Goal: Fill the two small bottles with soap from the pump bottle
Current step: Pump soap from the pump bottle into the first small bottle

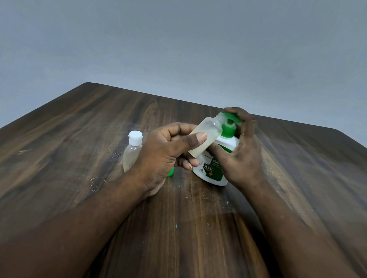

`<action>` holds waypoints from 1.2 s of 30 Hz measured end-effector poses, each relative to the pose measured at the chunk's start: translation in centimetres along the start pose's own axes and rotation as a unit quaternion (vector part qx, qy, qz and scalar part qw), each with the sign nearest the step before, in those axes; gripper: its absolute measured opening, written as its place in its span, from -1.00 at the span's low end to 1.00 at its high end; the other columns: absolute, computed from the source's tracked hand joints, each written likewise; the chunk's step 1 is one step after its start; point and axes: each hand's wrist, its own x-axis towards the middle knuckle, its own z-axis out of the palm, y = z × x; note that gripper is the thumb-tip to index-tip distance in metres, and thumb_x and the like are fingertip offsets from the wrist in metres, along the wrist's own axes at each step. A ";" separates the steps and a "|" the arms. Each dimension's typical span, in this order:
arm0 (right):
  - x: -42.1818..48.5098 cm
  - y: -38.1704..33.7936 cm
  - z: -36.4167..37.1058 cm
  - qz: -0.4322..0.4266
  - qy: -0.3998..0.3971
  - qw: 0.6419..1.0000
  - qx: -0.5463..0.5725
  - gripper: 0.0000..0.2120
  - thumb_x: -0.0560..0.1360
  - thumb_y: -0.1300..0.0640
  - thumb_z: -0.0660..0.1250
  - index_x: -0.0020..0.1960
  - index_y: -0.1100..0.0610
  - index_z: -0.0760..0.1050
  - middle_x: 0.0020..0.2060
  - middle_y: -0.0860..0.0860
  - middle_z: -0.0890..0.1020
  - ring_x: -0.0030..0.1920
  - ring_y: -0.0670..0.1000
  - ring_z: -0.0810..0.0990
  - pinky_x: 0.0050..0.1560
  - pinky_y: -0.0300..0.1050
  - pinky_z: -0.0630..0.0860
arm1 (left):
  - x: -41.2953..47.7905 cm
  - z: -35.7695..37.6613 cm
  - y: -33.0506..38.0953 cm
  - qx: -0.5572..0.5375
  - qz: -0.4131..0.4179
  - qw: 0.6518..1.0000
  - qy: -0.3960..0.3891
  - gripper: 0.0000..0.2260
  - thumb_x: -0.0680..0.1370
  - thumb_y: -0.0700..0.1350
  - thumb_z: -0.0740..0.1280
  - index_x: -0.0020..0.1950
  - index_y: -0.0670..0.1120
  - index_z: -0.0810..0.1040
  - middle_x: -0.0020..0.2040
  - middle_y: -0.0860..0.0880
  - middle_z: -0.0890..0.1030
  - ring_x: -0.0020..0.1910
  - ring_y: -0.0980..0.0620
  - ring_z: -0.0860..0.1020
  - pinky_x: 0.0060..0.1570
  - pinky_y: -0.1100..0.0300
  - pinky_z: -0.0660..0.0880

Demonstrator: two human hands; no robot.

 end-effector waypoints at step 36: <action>0.1 -0.3 0.1 -0.003 0.008 1.000 -0.020 -0.32 0.45 0.17 0.64 0.43 -0.01 0.36 0.16 -0.42 0.54 0.13 -0.16 0.65 0.08 -0.26 0.58 | -0.2 0.2 0.0 -0.009 -0.004 1.000 0.009 -0.56 0.40 0.03 0.53 0.19 -0.16 0.67 -0.04 -0.24 0.73 -0.37 -0.01 0.63 -0.42 0.28 0.57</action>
